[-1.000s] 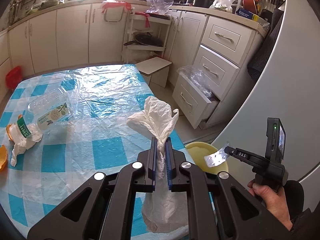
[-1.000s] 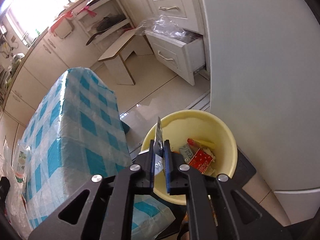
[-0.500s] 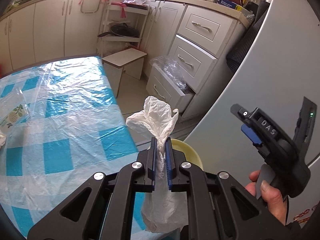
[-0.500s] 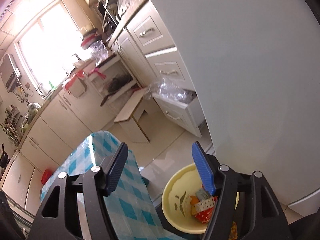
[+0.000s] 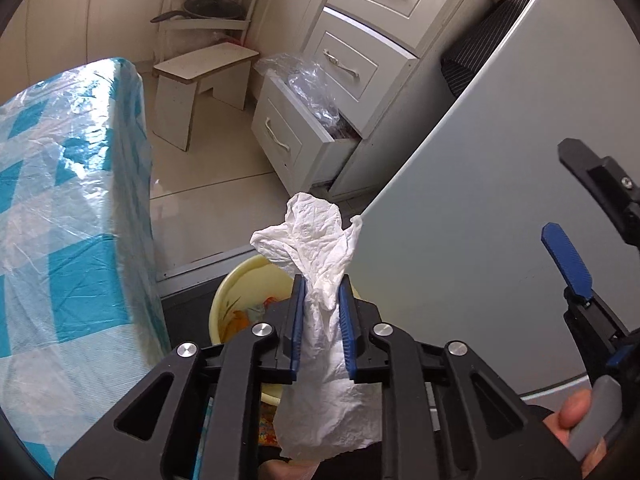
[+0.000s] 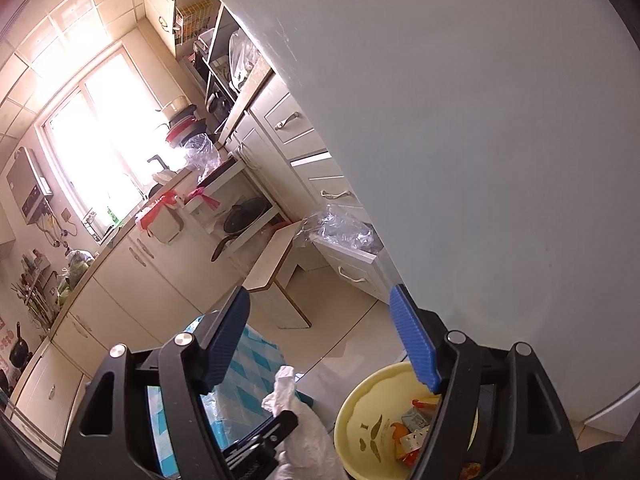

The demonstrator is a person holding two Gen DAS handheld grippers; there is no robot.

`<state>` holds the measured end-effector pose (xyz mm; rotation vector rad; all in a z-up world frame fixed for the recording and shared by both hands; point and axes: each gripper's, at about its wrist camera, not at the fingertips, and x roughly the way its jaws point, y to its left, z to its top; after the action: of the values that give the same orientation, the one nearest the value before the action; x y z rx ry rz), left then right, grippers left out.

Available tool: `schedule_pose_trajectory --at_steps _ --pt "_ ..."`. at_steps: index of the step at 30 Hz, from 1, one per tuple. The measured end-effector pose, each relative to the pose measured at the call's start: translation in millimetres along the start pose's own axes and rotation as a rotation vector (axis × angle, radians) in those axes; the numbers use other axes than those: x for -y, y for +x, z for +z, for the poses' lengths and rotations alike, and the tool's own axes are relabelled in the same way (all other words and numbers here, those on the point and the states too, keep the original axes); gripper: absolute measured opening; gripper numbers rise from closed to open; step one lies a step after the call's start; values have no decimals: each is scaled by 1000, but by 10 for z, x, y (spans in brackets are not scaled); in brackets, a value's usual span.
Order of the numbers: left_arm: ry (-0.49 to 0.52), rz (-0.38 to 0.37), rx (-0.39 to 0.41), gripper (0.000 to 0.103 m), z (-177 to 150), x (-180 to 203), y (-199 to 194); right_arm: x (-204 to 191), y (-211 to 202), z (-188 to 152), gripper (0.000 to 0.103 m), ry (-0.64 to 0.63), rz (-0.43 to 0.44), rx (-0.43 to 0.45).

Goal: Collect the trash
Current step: 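Lower the white plastic bag into the yellow bowl and open the left gripper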

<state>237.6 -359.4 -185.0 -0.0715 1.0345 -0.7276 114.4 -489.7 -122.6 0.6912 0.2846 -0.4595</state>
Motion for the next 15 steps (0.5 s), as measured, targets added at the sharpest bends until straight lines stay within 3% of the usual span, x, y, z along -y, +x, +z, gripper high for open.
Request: schedule_pose_trajectory --at_steps 4,9,15 --pt "-16 1 -17 38 14 30 123 43 -31 20 70 17 0 5" --pt "-15 1 -7 43 25 23 67 66 -43 9 71 31 0 2" --pt "-20 27 42 54 9 -110 -266 20 -8 -15 72 20 2 -12"
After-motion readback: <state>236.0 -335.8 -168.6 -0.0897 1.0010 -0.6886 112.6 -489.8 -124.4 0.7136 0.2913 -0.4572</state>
